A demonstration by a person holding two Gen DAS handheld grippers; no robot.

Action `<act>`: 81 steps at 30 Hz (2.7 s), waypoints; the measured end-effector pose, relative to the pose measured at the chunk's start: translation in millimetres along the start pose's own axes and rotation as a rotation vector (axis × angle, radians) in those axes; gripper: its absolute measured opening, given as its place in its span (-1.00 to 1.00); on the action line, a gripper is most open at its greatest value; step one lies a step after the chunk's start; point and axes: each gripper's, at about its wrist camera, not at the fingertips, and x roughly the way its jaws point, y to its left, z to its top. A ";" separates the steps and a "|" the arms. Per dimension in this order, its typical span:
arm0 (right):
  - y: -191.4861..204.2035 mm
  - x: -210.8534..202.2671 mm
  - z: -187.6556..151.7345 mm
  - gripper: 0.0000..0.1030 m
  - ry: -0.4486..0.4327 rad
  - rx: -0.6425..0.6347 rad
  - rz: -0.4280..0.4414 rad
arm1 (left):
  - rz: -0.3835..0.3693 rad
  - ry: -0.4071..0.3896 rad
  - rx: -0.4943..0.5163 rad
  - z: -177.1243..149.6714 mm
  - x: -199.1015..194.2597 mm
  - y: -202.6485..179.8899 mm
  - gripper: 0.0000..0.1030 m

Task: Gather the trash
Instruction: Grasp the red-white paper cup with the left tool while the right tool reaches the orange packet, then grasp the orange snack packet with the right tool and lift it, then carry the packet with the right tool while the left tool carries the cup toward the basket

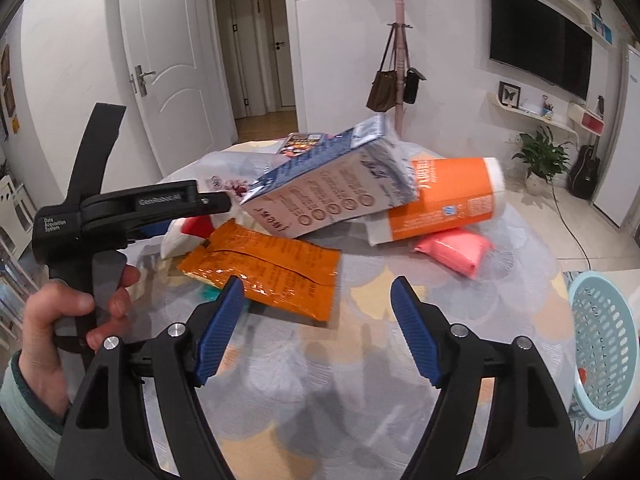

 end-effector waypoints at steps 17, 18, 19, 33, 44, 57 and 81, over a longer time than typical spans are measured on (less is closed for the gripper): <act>44.4 56.7 12.5 0.59 0.144 -0.002 0.037 | -0.018 -0.073 -0.019 -5.6 -44.0 35.1 0.47; 42.6 57.3 14.4 0.59 0.144 0.013 0.050 | -0.022 -0.073 -0.020 -5.1 -45.4 36.9 0.47; 40.4 57.8 16.9 0.58 0.142 0.028 0.058 | -0.026 -0.073 -0.021 -4.4 -46.1 37.8 0.47; 44.2 57.8 27.7 -0.41 0.123 0.044 0.051 | -0.092 -0.074 0.012 -7.7 -52.8 27.0 0.47; 39.1 -15.8 34.7 -0.91 -0.022 0.047 0.136 | -0.112 -0.119 0.052 -14.2 -84.9 8.8 0.47; 6.3 -30.2 28.4 -0.91 0.040 0.139 0.156 | -0.122 -0.128 0.086 -23.4 -96.7 -10.5 0.47; 3.9 -29.3 18.1 -0.90 0.024 0.082 0.085 | -0.116 -0.138 0.138 -21.8 -106.2 -39.1 0.47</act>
